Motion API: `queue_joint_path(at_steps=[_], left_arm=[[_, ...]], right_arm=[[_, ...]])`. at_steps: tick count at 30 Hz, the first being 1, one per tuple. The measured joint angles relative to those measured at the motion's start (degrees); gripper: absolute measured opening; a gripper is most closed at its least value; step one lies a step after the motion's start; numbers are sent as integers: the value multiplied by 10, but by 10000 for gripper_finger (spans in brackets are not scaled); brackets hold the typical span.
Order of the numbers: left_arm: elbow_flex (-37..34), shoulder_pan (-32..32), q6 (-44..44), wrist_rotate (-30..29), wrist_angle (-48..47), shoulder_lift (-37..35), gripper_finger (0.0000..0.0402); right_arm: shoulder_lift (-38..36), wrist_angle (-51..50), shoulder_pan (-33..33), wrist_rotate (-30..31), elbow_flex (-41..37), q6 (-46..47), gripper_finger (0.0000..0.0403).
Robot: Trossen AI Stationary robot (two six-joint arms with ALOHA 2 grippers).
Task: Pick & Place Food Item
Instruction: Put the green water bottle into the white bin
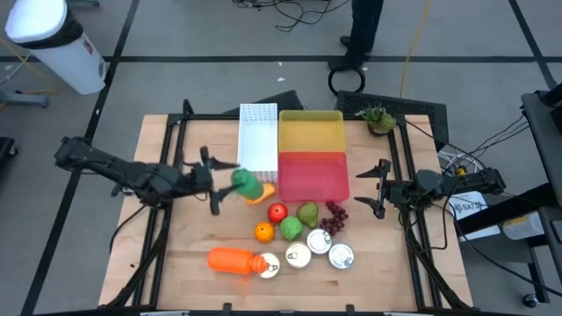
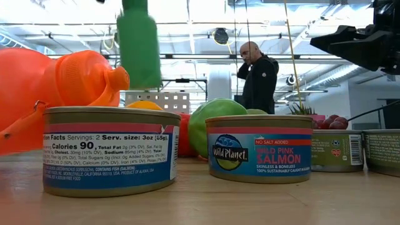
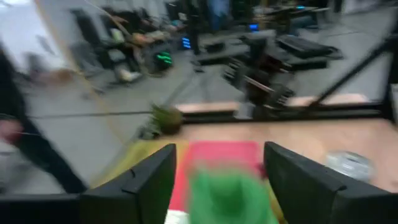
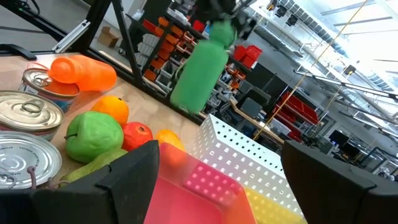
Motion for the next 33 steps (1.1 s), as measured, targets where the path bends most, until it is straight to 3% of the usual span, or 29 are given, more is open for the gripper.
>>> queue_joint_path(at_steps=[4,8,12,15,18,23,28,33], left_arm=[[57,46,54,-32,-15,3,190],[75,113,77,-25,-15,12,129],[73,153,43,14,-55,14,89],[73,156,8,23,-99,14,83],[73,140,-57,20,-168,14,105],[86,96,-180,55,-336,11,188],[87,55,-321,153,-494,14,262],[87,8,-474,240,-582,32,295]], right_arm=[[0,0,0,0,0,0,315],[0,0,0,0,0,0,315],[0,0,0,0,0,0,315],[0,0,0,0,0,0,315],[0,0,0,0,0,0,315],[0,0,0,0,0,0,315],[0,0,0,0,0,0,315],[0,0,0,0,0,0,315]])
